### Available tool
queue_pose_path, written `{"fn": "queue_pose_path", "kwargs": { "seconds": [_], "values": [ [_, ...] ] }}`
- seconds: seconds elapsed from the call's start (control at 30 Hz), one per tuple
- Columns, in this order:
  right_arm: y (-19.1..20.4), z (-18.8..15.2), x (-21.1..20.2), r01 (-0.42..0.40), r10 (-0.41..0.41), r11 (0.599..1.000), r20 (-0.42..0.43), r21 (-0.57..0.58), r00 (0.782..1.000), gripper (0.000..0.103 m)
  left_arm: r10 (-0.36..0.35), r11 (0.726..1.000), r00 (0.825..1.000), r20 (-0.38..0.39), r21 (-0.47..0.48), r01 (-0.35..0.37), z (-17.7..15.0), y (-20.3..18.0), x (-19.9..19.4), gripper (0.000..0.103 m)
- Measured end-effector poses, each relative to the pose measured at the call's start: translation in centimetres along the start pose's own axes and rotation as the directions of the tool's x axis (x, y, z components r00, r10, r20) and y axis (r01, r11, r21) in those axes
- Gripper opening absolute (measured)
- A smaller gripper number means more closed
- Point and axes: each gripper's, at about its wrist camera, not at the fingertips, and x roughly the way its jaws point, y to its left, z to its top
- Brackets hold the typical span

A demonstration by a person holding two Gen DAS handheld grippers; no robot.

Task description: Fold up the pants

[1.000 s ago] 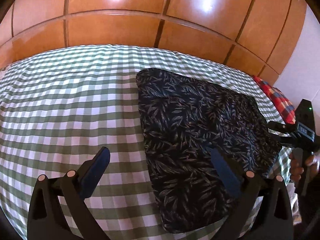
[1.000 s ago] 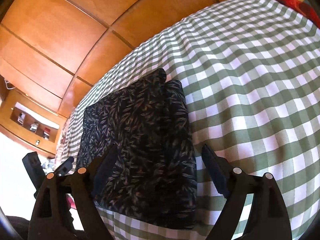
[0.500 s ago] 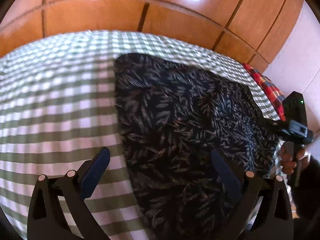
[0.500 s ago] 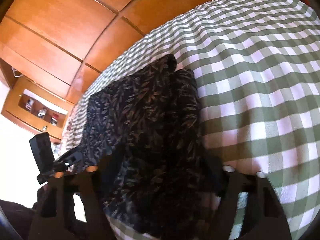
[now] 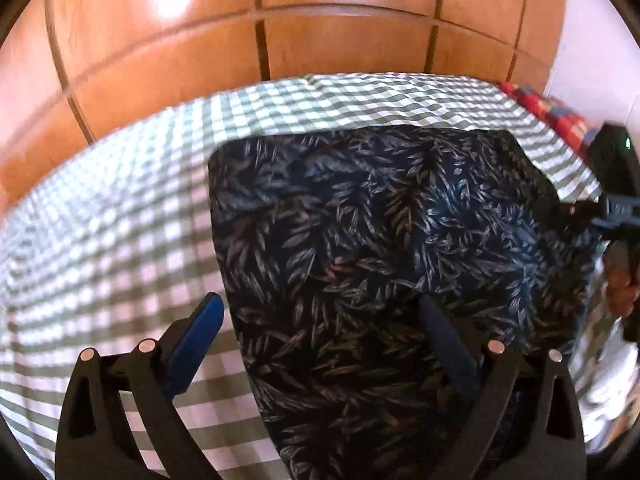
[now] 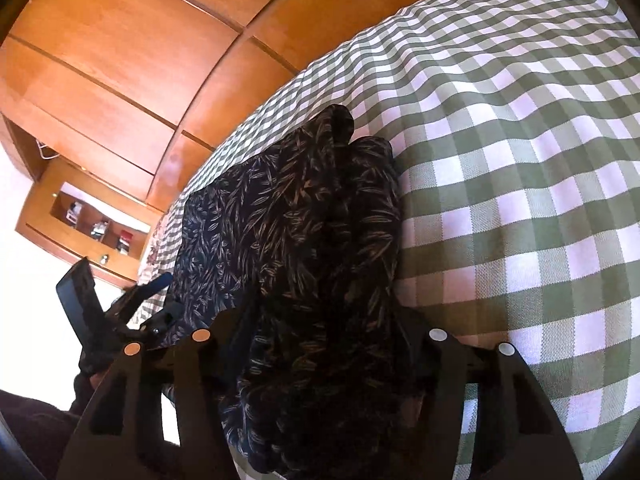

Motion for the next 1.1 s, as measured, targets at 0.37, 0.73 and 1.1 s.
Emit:
{"fn": "queue_pose_path", "kwargs": {
  "seconds": [0.37, 0.73, 1.1],
  "values": [
    [0.2, 0.3, 0.1, 0.005, -0.005, 1.0, -0.006, 0.009, 1.0, 0.064, 0.008, 1.0, 1.0, 0.025, -0.007, -0.008, -0.3, -0.2, -0.8, 0.101],
    [1.0, 0.8, 0.5, 0.02, -0.021, 0.999, -0.03, -0.034, 0.999, 0.065, -0.161, 0.978, 0.987, 0.003, -0.131, 0.16, -1.3, 3.0, 0.9, 0.101],
    [4.4, 1.0, 0.0, 0.065, -0.069, 0.987, -0.02, -0.145, 0.997, 0.029, -0.303, 0.936, 0.949, 0.092, -0.158, 0.314, -1.3, 4.2, -0.4, 0.036]
  ]
}}
